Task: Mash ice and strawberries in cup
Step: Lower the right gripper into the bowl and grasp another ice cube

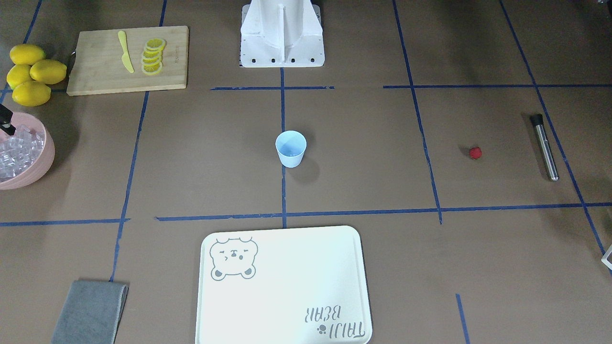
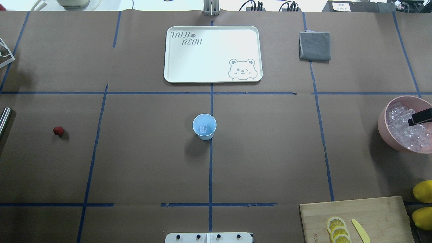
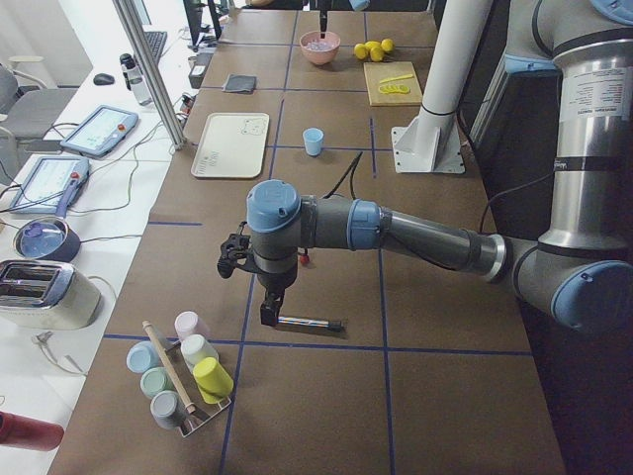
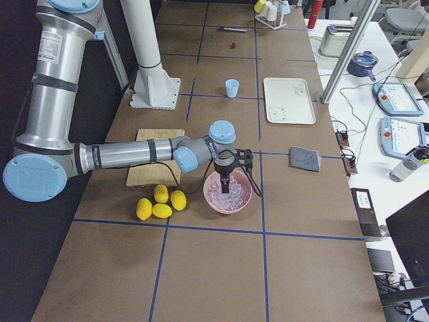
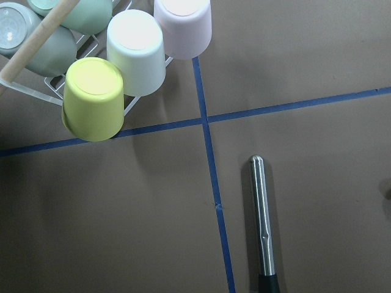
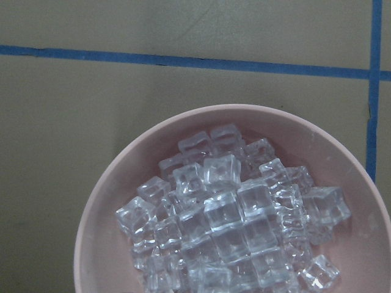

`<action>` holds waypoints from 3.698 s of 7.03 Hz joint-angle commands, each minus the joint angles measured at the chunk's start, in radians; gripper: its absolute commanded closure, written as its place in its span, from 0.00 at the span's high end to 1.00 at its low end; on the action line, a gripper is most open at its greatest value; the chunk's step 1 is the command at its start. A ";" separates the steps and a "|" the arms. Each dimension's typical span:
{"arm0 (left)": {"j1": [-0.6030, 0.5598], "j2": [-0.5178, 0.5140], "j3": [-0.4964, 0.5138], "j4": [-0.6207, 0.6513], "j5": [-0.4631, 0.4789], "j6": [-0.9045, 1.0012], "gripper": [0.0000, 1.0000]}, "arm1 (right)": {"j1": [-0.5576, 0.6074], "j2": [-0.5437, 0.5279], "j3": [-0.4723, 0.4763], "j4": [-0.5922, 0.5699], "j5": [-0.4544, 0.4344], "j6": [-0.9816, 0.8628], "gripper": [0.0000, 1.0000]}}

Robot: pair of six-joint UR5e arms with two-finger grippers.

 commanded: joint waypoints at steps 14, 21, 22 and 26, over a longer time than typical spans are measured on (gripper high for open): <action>0.000 0.002 -0.013 0.003 0.002 -0.003 1.00 | -0.062 0.021 -0.070 -0.005 -0.005 -0.078 0.64; 0.000 0.000 -0.016 0.006 0.002 -0.003 1.00 | -0.070 0.014 -0.074 -0.004 -0.002 -0.084 0.04; 0.000 -0.001 -0.016 0.006 0.002 -0.003 1.00 | -0.068 0.013 -0.068 -0.004 -0.002 -0.088 0.00; 0.000 -0.001 -0.019 0.007 0.002 -0.005 1.00 | 0.002 -0.055 0.181 -0.107 0.054 -0.088 0.00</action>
